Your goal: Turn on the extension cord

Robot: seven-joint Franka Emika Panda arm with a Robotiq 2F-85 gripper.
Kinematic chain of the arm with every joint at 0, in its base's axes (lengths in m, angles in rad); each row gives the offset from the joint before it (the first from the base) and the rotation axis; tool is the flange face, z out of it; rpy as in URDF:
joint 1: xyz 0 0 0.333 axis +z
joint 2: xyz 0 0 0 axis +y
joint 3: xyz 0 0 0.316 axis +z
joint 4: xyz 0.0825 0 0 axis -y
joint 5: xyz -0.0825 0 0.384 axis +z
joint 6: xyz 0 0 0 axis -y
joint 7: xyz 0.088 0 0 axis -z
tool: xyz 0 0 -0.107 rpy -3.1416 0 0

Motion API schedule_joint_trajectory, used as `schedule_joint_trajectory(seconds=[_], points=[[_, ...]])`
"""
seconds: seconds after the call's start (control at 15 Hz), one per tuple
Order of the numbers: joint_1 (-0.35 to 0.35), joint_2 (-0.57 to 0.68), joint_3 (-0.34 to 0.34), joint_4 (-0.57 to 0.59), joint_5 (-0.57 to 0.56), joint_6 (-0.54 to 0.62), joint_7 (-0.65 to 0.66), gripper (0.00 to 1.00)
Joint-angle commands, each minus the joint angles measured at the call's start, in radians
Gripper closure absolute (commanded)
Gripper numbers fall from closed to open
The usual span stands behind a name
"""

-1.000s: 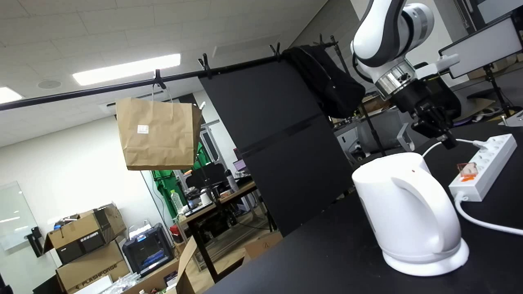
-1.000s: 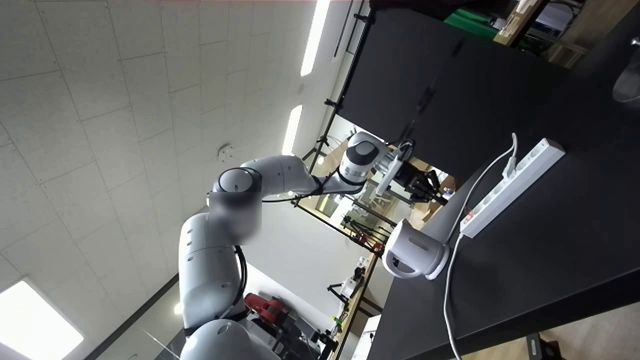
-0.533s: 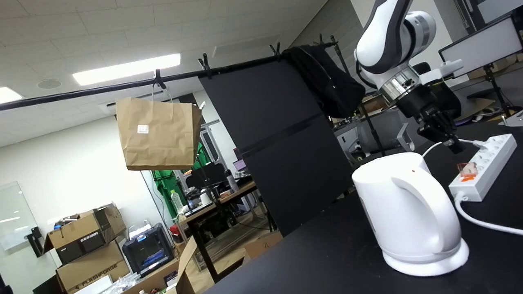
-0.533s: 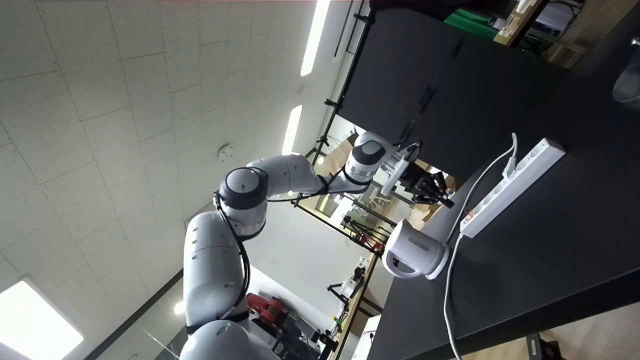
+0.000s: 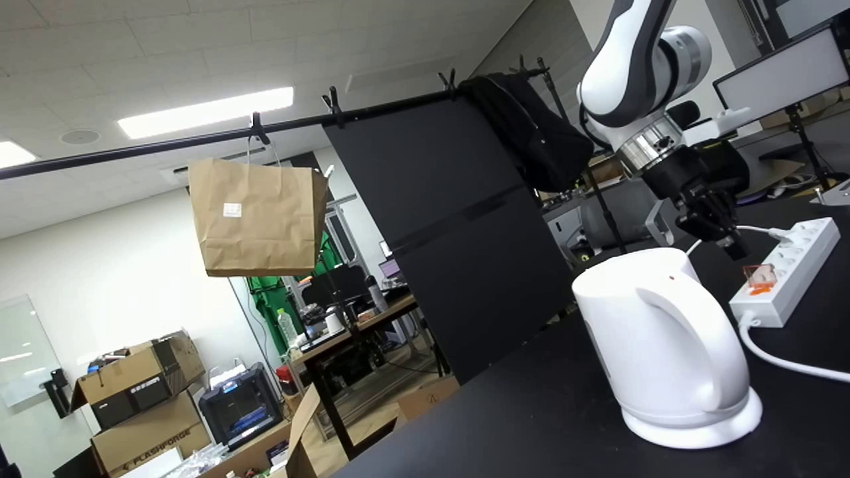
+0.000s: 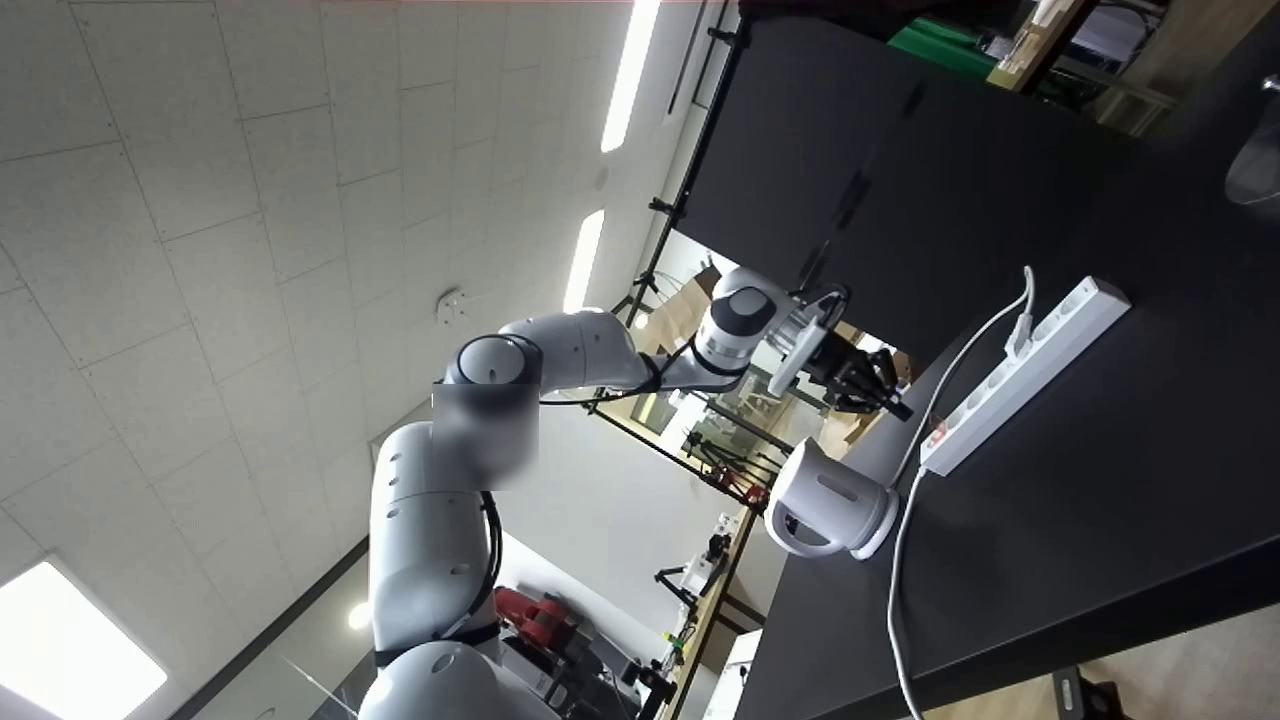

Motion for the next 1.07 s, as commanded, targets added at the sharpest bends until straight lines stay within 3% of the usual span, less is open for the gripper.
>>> schedule_joint_trajectory(seconds=[0.0,1.0], points=[[-0.017,-0.008,0.022,-0.025,0.013,0.059,-0.02,1.0],[-0.017,0.035,0.037,-0.053,0.006,0.129,-0.054,1.0]])
